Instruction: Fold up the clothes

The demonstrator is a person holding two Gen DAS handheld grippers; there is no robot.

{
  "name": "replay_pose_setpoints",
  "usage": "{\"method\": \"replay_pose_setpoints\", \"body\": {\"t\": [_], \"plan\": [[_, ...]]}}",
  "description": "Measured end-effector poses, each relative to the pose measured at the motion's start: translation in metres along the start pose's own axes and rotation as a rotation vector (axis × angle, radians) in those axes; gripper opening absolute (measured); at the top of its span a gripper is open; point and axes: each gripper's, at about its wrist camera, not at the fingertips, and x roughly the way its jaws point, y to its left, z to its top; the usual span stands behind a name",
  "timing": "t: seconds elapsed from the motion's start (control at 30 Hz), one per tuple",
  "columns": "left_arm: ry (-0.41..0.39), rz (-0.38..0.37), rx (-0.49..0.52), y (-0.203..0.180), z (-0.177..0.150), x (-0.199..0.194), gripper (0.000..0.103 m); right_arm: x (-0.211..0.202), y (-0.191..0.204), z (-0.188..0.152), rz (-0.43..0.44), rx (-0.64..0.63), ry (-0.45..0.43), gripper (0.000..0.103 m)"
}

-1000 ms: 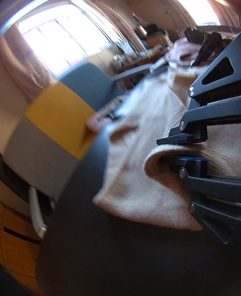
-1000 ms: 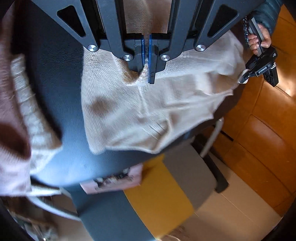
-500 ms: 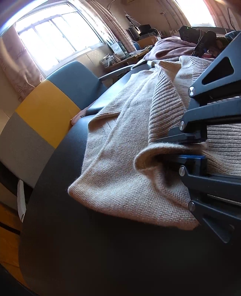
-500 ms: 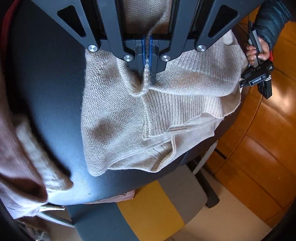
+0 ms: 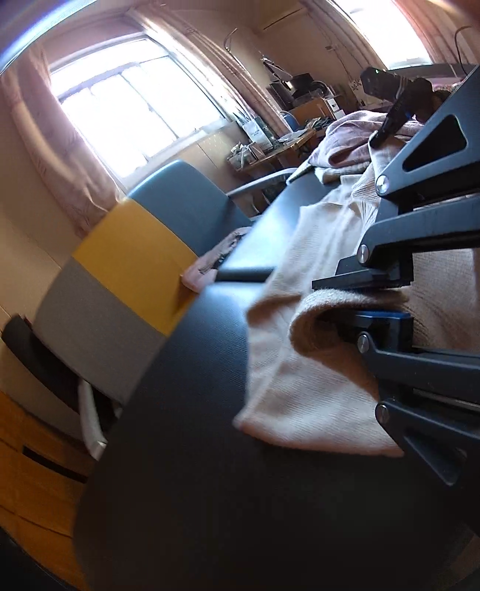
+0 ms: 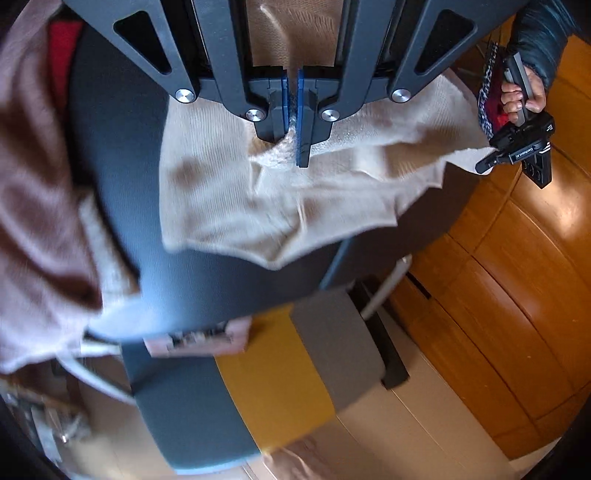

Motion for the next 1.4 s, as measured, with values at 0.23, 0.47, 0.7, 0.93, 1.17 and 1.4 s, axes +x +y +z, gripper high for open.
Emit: {"method": "replay_pose_setpoints", "body": {"t": [0.23,0.47,0.7,0.93,1.17,1.4], "plan": [[0.079,0.069,-0.09,0.024,0.019,0.037,0.007,0.014,-0.009,0.021,-0.01,0.069,0.0,0.003],[0.122,0.067,-0.236,0.061,0.008,0.044,0.017,0.041,-0.039,0.005,0.05,0.226,0.067,0.041],[0.08,-0.018,-0.21,0.065,-0.006,0.015,0.028,0.038,-0.027,-0.01,0.174,0.187,0.106,0.063],[0.124,-0.006,-0.099,0.054,-0.018,0.023,0.036,0.047,-0.012,-0.014,0.247,0.147,0.168,0.071],[0.21,-0.147,-0.031,0.032,-0.006,0.052,0.033,0.052,-0.003,0.005,0.309,0.141,0.159,0.073],[0.056,-0.223,-0.267,0.048,0.03,0.059,0.023,0.061,-0.03,0.039,0.275,0.326,0.016,0.073]]}}
